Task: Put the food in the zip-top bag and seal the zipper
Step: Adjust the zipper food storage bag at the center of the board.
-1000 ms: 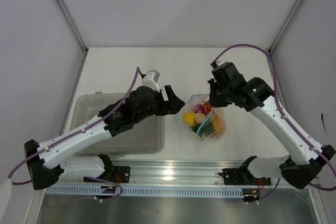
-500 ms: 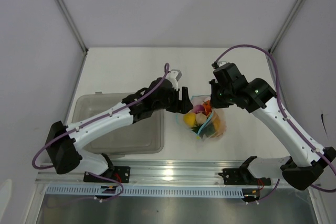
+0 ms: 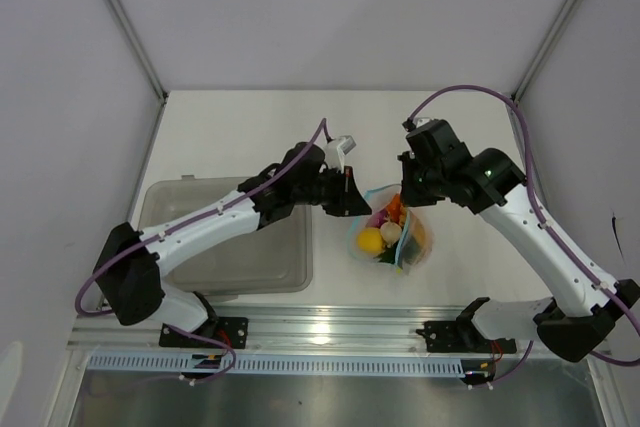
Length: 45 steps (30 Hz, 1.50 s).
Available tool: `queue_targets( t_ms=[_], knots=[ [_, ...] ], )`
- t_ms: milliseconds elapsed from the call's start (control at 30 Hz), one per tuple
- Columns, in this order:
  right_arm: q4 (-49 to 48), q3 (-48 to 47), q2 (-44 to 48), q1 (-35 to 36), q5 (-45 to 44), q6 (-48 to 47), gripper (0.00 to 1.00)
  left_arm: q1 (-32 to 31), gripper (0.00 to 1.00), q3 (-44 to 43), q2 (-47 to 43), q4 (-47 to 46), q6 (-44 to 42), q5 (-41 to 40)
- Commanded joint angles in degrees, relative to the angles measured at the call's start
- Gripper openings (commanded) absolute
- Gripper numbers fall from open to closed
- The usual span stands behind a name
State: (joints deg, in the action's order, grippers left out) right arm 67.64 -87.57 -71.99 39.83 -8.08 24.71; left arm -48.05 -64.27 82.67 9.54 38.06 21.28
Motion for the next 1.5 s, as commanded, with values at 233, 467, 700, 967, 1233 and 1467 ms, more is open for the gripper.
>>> queue_targets(
  t_ms=[233,467,700,967,1233,1467],
  knots=[
    [-2.9,-3.7,-3.2,-0.5,3.6,-5.2,0.0,0.8,0.01,4.1,-19.8,10.0,16.9,-11.6],
    [-4.7,-3.5,-4.1,-1.3,6.8,-7.4,0.34,0.0,0.0,6.1,-25.8,15.8,21.8,-23.0],
    [-5.7,-0.7,2.7,-1.3,9.4,-6.5,0.73,-0.1,0.01,6.0,-22.4,16.7,24.4,-23.6],
    [-10.7,11.4,14.8,-0.3,20.0,-3.1,0.81,0.1,0.01,-1.9,-17.0,17.2,25.1,-26.6],
    [-15.5,22.5,22.1,5.2,23.5,0.1,0.66,0.5,0.01,-5.6,-13.8,17.6,24.3,-26.6],
    [-17.5,25.6,20.7,12.9,17.2,1.5,0.6,0.8,0.01,-6.1,-13.2,17.4,24.3,-26.2]
  ],
)
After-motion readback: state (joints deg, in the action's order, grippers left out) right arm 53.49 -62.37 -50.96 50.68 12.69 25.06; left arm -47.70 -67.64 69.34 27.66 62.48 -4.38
